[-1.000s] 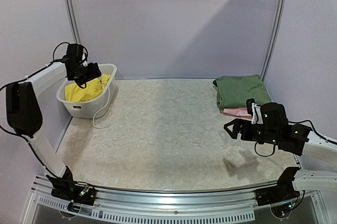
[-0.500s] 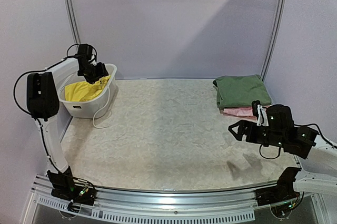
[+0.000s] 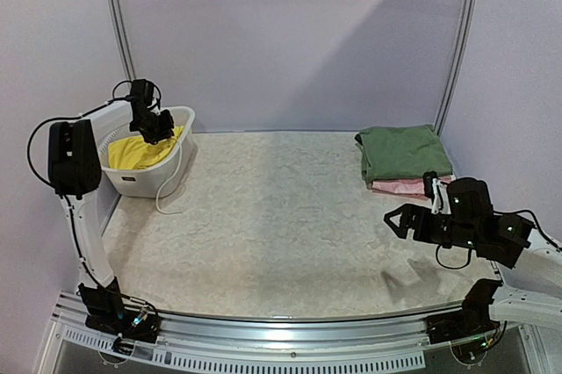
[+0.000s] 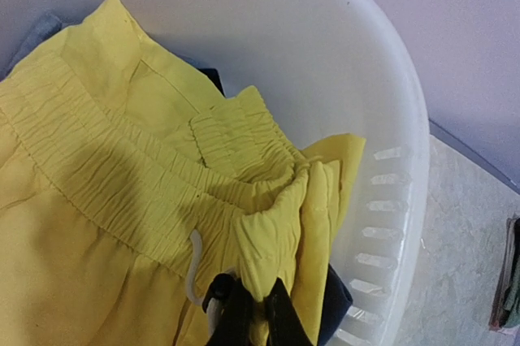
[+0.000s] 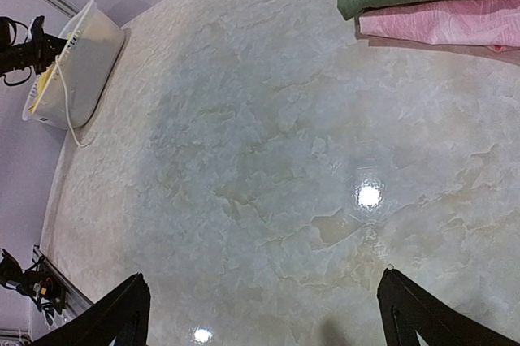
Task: Fold and stack the mixed laundry pile
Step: Pick up the crumpled shorts and place them in the bin.
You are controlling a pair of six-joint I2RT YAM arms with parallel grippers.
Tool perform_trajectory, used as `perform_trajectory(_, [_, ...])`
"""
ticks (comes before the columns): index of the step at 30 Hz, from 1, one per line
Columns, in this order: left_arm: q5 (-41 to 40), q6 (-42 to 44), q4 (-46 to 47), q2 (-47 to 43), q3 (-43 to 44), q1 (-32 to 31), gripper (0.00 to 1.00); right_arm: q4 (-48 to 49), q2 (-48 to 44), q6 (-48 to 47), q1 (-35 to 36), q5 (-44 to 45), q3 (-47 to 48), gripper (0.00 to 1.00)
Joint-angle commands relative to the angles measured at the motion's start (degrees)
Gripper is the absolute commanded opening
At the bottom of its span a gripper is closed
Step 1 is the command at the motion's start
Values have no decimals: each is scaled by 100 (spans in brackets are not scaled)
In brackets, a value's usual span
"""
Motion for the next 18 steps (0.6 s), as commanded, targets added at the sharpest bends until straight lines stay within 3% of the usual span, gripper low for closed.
perform_trajectory(1, [-37, 13, 360, -480, -313, 42, 0, -179, -79, 39, 49, 87, 0, 99])
perform_trajectory(18, [-689, 384, 462, -2945, -1044, -602, 0, 31, 153, -73, 47, 102, 148, 99])
